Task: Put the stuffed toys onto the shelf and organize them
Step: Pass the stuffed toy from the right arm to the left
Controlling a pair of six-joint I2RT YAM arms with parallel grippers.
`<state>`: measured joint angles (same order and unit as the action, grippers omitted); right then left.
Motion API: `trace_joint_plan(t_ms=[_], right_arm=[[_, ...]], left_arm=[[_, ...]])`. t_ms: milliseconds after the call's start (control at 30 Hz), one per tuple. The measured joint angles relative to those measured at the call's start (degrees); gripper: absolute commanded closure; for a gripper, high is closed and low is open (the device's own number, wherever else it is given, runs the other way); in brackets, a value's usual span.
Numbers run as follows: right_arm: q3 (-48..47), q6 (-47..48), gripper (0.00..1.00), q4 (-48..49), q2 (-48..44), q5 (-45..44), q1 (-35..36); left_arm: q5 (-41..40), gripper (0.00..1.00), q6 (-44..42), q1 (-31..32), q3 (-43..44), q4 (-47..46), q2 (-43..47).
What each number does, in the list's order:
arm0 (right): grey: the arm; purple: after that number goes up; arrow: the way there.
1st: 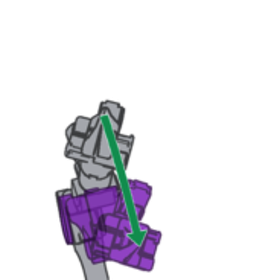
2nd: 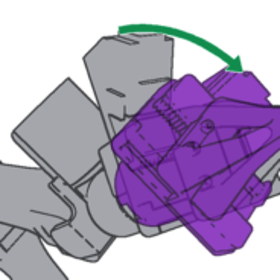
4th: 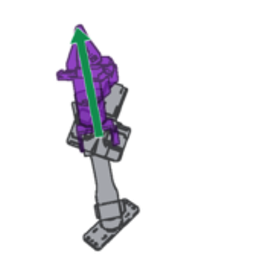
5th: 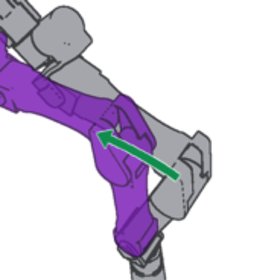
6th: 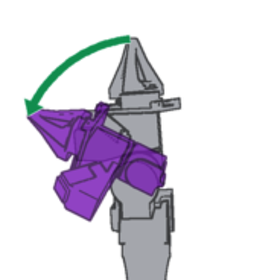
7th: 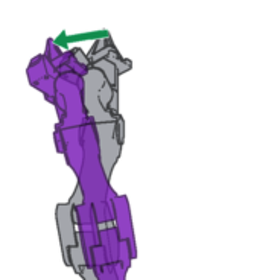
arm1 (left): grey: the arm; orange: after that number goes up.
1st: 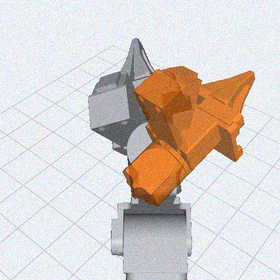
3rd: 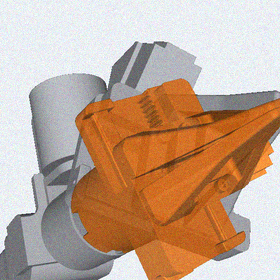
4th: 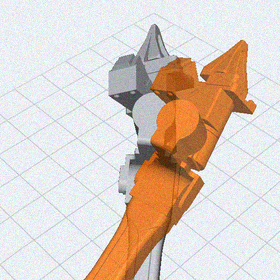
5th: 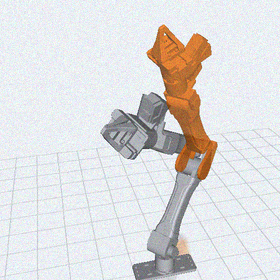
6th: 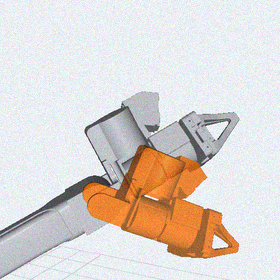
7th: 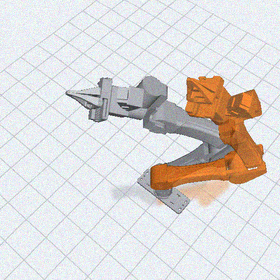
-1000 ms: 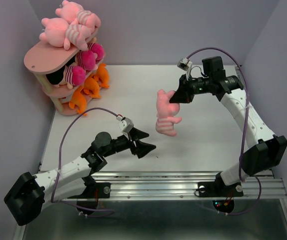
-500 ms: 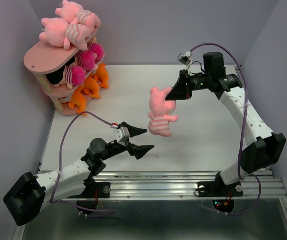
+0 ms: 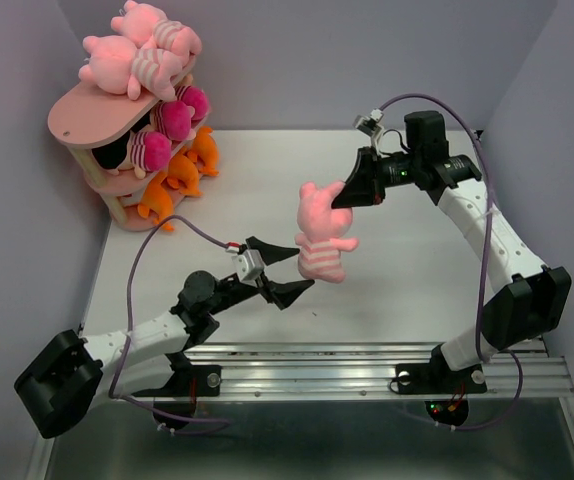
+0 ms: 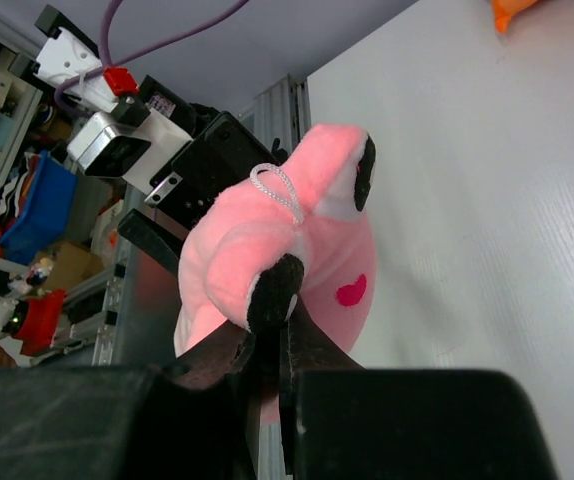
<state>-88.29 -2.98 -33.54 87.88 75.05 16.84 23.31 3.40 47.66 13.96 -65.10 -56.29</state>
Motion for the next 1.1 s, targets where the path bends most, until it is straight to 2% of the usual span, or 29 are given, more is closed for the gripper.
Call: trace_joint_plan(t_ms=[200, 333, 433, 467, 600, 633, 700, 833, 867, 900, 1100], right_arm=[[1.0, 0.1, 0.99, 0.5, -0.5, 0.2, 0.0], [1.0, 0.1, 0.99, 0.7, -0.5, 0.3, 0.0], [1.0, 0.1, 0.99, 0.9, -0.5, 0.2, 0.0], [1.0, 0.2, 0.99, 1.0, -0.5, 0.2, 0.0], [1.7, 0.2, 0.98, 1.1, -0.7, -0.1, 0.0], [2.4, 0.4, 0.96, 1.0, -0.9, -0.3, 0.0], [3.1, 0.5, 0.91, 1.0, -1.2, -1.0, 0.0], [3.8, 1.4, 0.46, 0.8, -1.6, -3.5, 0.0], [3.8, 1.6, 0.21, 0.9, -1.8, -4.7, 0.0], [3.8, 1.8, 0.01, 0.8, -2.1, -6.2, 0.0], [3.8, 6.7, 0.00, 1.0, -5.1, -18.4, -0.2]], left_arm=[[-0.4, 0.22, 0.1, 0.3, 0.0, 0.0, 1.8], [0.1, 0.35, 0.5, 0.5, 0.4, 0.2, 0.8], [0.9, 0.53, 1.0, 0.7, 1.7, 0.3, -1.3], [1.3, 0.65, 1.2, 0.7, 2.3, 0.3, -2.3], [2.1, 0.95, 1.7, 0.7, 3.6, 0.5, -4.2], [2.4, 1.00, 2.0, 0.7, 3.7, 0.6, -4.3], [2.8, 1.00, 2.2, 0.7, 3.7, 0.9, -4.3], [2.6, 1.00, 2.2, 0.7, 3.7, 4.7, -1.7], [2.6, 1.00, 2.2, 0.7, 3.7, 5.6, -0.8], [2.2, 1.00, 2.0, 0.8, 4.0, 8.0, 0.5], [-2.5, 1.00, -0.1, 0.8, 8.8, 24.8, 7.0]])
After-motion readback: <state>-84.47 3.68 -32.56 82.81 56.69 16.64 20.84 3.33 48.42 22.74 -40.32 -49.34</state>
